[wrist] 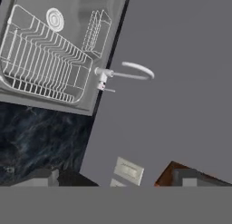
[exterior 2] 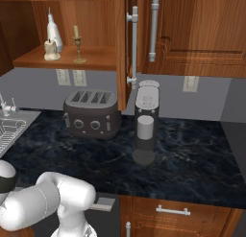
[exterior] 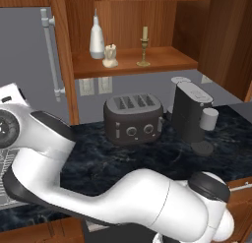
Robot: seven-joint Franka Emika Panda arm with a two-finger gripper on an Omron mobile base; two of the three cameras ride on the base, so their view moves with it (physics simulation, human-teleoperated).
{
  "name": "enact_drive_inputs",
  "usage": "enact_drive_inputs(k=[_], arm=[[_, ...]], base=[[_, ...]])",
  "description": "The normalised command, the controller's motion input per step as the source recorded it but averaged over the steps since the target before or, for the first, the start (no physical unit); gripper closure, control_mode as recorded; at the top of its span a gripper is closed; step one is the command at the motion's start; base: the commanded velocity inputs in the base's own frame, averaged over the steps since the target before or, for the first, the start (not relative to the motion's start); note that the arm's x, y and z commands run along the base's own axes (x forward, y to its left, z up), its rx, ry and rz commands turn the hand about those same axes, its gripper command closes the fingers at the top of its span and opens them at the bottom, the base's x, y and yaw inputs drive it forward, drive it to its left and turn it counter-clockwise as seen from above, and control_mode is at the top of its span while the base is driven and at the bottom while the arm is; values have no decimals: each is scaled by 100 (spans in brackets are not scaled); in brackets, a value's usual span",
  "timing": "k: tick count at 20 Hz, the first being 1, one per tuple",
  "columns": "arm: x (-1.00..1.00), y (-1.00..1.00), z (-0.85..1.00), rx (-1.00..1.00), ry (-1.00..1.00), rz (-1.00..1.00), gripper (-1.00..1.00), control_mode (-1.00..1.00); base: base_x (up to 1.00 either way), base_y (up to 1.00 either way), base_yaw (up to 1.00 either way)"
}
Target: Pick the candle and candle from the dining table and place them in the open cabinet. Close the cabinet after placing the objects.
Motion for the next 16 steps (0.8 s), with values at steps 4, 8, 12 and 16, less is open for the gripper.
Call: enact_drive_inputs(k=[4, 8, 12, 16], arm=[[23, 0, -12, -17, -2, -11, -100, -100], [2, -2, -11, -15, -3, -13, -100, -100], [-6, -9, -3, -12, -9, -12, -100, -100], [0, -19, 0, -14, -11, -12, -100, -100]], base=[[0, 0, 0], [0, 0, 0], [0, 0, 0], [0, 0, 0]])
